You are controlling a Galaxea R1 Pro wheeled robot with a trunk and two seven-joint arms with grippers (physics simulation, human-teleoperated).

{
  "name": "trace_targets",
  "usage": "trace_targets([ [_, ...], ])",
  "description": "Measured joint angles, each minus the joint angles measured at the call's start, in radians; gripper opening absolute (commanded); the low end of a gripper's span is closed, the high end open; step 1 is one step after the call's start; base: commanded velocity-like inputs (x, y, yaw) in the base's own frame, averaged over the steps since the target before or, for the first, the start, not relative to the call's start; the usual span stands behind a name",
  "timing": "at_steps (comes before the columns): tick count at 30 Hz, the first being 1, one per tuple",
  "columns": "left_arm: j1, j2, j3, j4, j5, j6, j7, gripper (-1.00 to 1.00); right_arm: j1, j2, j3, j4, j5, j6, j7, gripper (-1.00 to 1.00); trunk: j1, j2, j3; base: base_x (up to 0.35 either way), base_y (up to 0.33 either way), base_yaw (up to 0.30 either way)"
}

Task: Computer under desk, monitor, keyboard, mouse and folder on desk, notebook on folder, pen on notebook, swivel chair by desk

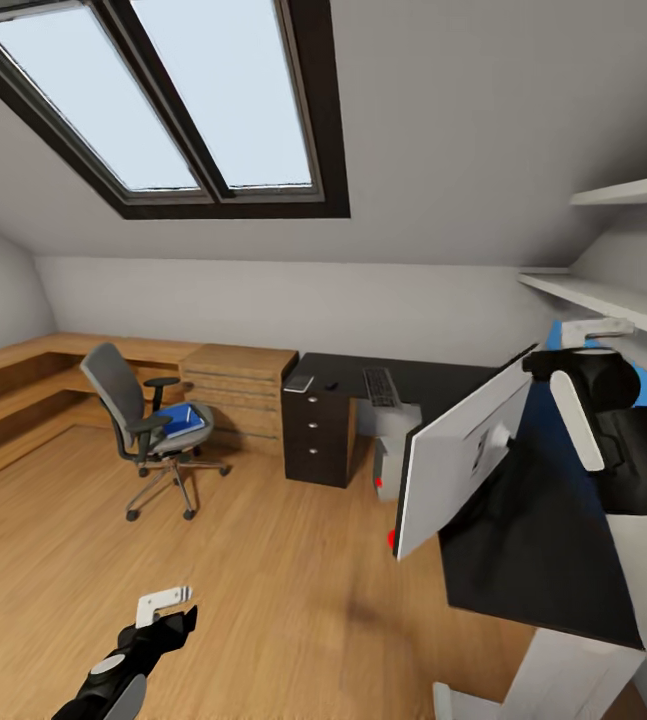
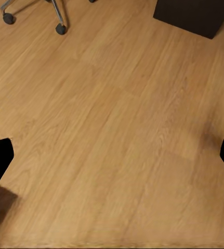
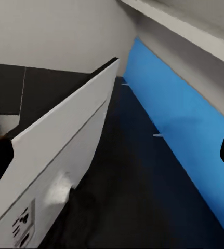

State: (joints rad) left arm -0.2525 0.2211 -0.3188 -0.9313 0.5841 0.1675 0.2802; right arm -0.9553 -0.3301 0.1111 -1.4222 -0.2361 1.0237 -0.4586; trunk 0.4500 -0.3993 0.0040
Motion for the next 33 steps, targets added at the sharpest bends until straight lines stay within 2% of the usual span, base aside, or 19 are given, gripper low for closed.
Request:
trace_targets([
  [3, 0.000, 0.000, 0.000, 0.002, 0.000, -0.001, 0.000, 1.00, 0.078, 0.004, -0.044, -0.034, -0.003, -0.014, 0.001, 1.00, 0.000, 0.000, 0.000, -0.281, -0.039, 0.000],
  [6, 0.000, -0.004, 0.000, 0.004, 0.000, -0.001, 0.000, 1.00, 0.150, 0.008, -0.057, -0.045, -0.003, -0.054, -0.001, 1.00, 0.000, 0.000, 0.000, -0.150, -0.198, 0.000],
  [13, 0.000, -0.038, 0.000, 0.052, -0.001, -0.005, -0.002, 1.00, 0.361, 0.026, -0.067, -0.071, -0.006, -0.261, -0.033, 1.00, 0.000, 0.000, 0.000, -0.027, -0.291, 0.000],
  [14, 0.000, -0.041, 0.000, 0.057, -0.002, -0.005, -0.003, 1.00, 0.396, 0.036, -0.067, -0.062, -0.007, -0.317, -0.037, 1.00, 0.000, 0.000, 0.000, -0.006, -0.267, 0.000],
  [16, 0.000, -0.043, 0.000, 0.061, -0.002, -0.006, -0.003, 1.00, 0.436, 0.051, -0.067, -0.044, -0.005, -0.383, -0.045, 1.00, 0.000, 0.000, 0.000, -0.004, -0.187, 0.000],
  [19, 0.000, -0.045, 0.000, 0.065, -0.003, -0.008, -0.004, 1.00, 0.540, 0.109, -0.067, 0.062, -0.005, -0.608, -0.094, 1.00, 0.000, 0.000, 0.000, -0.001, -0.064, 0.000],
  [20, 0.000, -0.046, 0.000, 0.066, -0.003, -0.008, -0.003, 1.00, 0.560, 0.123, -0.068, 0.108, -0.006, -0.684, -0.110, 1.00, 0.000, 0.000, 0.000, -0.001, -0.031, 0.000],
  [21, 0.000, -0.047, 0.000, 0.067, -0.003, -0.008, -0.003, 1.00, 0.568, 0.129, -0.068, 0.134, -0.007, -0.722, -0.116, 1.00, 0.000, 0.000, 0.000, 0.000, -0.010, 0.000],
  [22, 0.000, -0.056, 0.000, 0.079, -0.003, -0.009, -0.004, 1.00, 0.588, 0.142, -0.069, 0.252, -0.012, -0.892, -0.132, 1.00, -0.001, 0.000, 0.000, 0.000, -0.006, 0.000],
  [23, 0.000, -0.061, 0.000, 0.089, -0.004, -0.009, -0.003, 1.00, 0.593, 0.145, -0.068, 0.311, -0.014, -0.960, -0.135, 1.00, 0.000, 0.001, 0.000, 0.000, -0.005, 0.000],
  [25, 0.000, -0.067, 0.000, 0.106, -0.004, -0.010, -0.003, 1.00, 0.596, 0.148, -0.068, 0.387, -0.009, -1.034, -0.136, 1.00, 0.000, 0.000, 0.000, 0.000, -0.002, 0.000],
  [26, 0.000, -0.072, 0.001, 0.138, -0.003, -0.015, -0.003, 1.00, 0.599, 0.154, -0.066, 0.480, -0.008, -1.112, -0.140, 1.00, 0.000, 0.000, 0.000, 0.000, -0.001, 0.000],
  [29, 0.000, -0.079, 0.002, 0.222, -0.002, -0.049, -0.006, 1.00, 0.599, 0.179, -0.067, 0.571, -0.008, -1.181, -0.140, 1.00, 0.000, 0.000, 0.000, 0.000, 0.000, 0.000],
  [31, 0.000, -0.089, 0.002, 0.284, -0.003, -0.090, -0.008, 1.00, 0.600, 0.190, -0.067, 0.638, -0.009, -1.202, -0.139, 1.00, 0.000, 0.000, 0.000, 0.000, 0.000, 0.000],
  [32, 0.000, -0.103, 0.004, 0.347, -0.001, -0.146, -0.009, 1.00, 0.600, 0.197, -0.066, 0.713, -0.012, -1.234, -0.136, 1.00, 0.000, 0.000, 0.000, 0.000, 0.000, 0.000],
  [33, 0.000, -0.106, 0.004, 0.363, -0.002, -0.157, -0.009, 1.00, 0.600, 0.198, -0.066, 0.731, -0.010, -1.247, -0.134, 1.00, 0.000, 0.000, 0.000, 0.000, 0.000, 0.000],
])
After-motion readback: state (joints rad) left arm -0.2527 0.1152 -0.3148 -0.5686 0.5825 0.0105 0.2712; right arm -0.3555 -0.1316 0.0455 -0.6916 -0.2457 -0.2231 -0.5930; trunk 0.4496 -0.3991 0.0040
